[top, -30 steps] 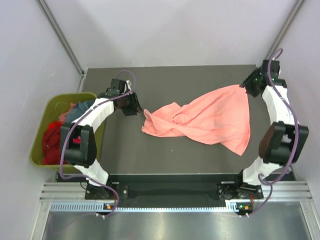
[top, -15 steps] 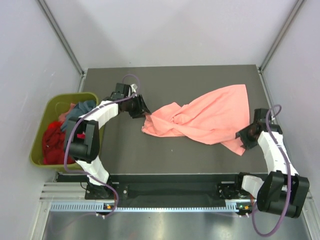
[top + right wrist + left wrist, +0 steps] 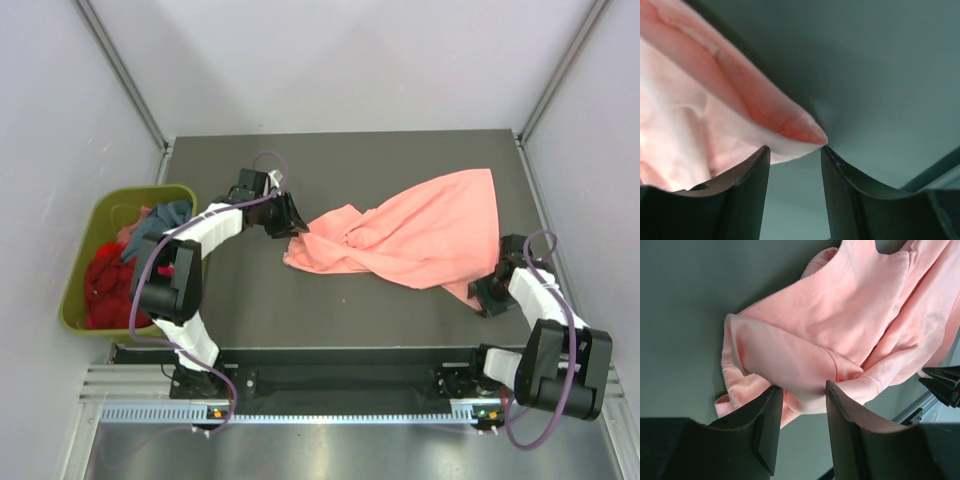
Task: Fold and stack the t-shirts
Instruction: Flatten the tshirt out
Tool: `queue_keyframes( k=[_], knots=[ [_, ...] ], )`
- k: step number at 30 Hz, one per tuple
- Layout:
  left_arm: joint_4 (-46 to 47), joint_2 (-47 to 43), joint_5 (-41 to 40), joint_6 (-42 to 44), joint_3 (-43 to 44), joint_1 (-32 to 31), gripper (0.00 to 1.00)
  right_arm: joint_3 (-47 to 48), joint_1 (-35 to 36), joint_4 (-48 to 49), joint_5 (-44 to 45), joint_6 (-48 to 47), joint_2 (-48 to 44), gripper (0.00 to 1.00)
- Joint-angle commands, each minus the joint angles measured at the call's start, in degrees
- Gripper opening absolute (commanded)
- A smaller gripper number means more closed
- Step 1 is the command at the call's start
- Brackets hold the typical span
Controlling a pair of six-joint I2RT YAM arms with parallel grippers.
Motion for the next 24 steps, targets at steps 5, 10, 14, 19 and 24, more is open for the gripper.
queue_keyframes(
  k=[5, 10, 14, 19, 24],
  knots=[
    [3.28, 0.94, 0.24, -0.22, -0.8, -0.66, 0.37, -2.19, -0.94, 10.07, 4.14, 1.85, 2.6, 0.37],
    [2.94, 0.85, -0.11, -1.89, 0.33, -0.75, 0.0, -2.72, -1.73, 14.04, 3.97, -0.87, 1.03, 0.0],
    [-0.75, -0.38, -3.7, -1.46, 8.82, -0.58, 0.0, 4.73, -1.73, 12.73, 0.73, -3.42, -2.4, 0.0],
    [-12.51, 5.4, -8.02, -0.93, 32.98, 0.39, 0.0, 32.83, -1.73, 11.94, -2.36, -6.33, 3.54, 0.0],
    [-22.2, 14.72, -8.64, -3.55, 66.13, 1.62, 0.0, 65.18, -3.04, 9.74, -3.32, -9.58, 15.23, 0.0]
  ],
)
